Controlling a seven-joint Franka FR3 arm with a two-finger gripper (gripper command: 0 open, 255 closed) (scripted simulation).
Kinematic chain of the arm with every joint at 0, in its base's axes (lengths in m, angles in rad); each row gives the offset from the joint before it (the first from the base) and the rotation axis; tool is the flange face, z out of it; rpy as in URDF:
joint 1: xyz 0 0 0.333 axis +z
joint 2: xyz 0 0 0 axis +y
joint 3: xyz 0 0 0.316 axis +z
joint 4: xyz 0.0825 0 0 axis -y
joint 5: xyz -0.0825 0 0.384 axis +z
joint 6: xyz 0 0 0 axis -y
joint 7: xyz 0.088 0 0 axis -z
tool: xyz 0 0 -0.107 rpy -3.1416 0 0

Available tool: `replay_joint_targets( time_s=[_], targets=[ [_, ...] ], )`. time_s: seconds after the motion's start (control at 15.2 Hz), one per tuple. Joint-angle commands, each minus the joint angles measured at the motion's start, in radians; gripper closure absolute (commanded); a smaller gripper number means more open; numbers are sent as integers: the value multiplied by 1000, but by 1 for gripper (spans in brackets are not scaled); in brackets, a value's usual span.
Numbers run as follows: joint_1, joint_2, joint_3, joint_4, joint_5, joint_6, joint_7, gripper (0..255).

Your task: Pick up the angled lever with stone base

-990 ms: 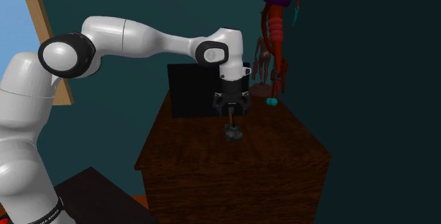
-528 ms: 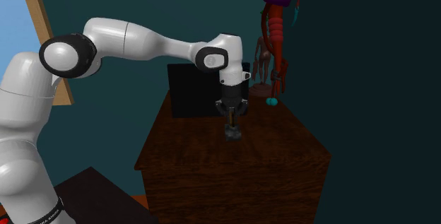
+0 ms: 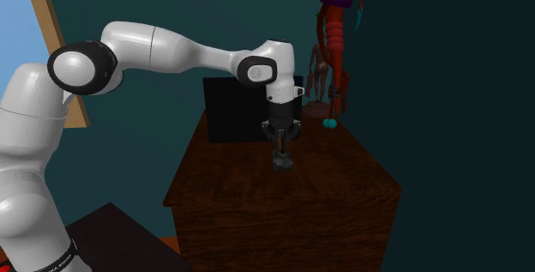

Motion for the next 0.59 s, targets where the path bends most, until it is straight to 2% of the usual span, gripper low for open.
replay_joint_targets(
  time_s=[0.0, 0.53],
  targets=[
    [-3, 0, -1, 20, -1, -20, 2, 255],
    [-18, 0, -5, 130, -5, -127, 9, 255]
  ],
)
